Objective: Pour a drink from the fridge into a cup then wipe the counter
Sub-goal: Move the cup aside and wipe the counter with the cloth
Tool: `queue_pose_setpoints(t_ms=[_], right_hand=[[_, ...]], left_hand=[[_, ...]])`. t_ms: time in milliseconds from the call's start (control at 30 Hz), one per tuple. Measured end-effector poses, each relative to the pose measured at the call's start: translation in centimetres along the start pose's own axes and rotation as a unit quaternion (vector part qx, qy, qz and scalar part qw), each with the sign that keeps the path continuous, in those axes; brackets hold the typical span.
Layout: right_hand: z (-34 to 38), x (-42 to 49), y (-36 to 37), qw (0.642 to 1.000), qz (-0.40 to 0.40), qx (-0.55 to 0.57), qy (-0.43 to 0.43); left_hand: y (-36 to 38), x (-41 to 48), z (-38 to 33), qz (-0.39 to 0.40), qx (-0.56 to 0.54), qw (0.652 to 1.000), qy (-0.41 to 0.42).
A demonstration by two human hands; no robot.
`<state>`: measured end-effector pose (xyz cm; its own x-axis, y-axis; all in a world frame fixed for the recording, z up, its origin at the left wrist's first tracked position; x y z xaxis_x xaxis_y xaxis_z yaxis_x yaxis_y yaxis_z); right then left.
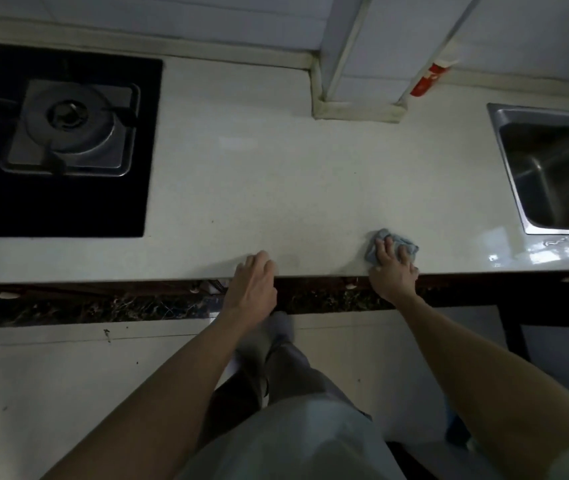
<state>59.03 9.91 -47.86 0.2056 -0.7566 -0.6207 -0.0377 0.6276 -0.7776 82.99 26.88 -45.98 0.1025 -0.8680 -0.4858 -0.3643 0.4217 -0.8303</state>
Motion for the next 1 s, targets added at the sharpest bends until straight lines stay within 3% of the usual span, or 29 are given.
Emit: queue_pose_setpoints(t_ms=[267,533,700,1000], right_hand=[[-1.6,1.3,-0.2,0.999,-0.020,-0.013,-0.041],[-5.7,8.2,-6.0,0.998,-0.026,-0.013,-0.064],[-7.2,15.2,-11.0,0.997,-0.020,-0.021,-0.078],[1.1,21.5,-15.4,0.997,-0.016,0.053,-0.060]], left_hand=[[-0.9,3.5,-7.9,0.044,0.002,0.998,0.054],[-1.7,8.3,-11.2,0.051,0.104,0.993,0.016],[-1.7,10.3,-12.4,0.060,0.076,0.995,-0.014],[-2.5,11.8,-12.3,0.110,0.051,0.992,-0.037]])
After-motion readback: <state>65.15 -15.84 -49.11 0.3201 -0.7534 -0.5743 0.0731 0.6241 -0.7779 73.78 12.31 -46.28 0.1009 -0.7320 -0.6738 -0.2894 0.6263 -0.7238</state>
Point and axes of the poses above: each hand's wrist, its own x-axis towards the middle knuckle, its own y-axis out of the palm, z = x × y, the point moved 3 cm from there along x, towards the middle knuckle, and after that the axes turned 9 degrees about z, right-handed, at the moved point
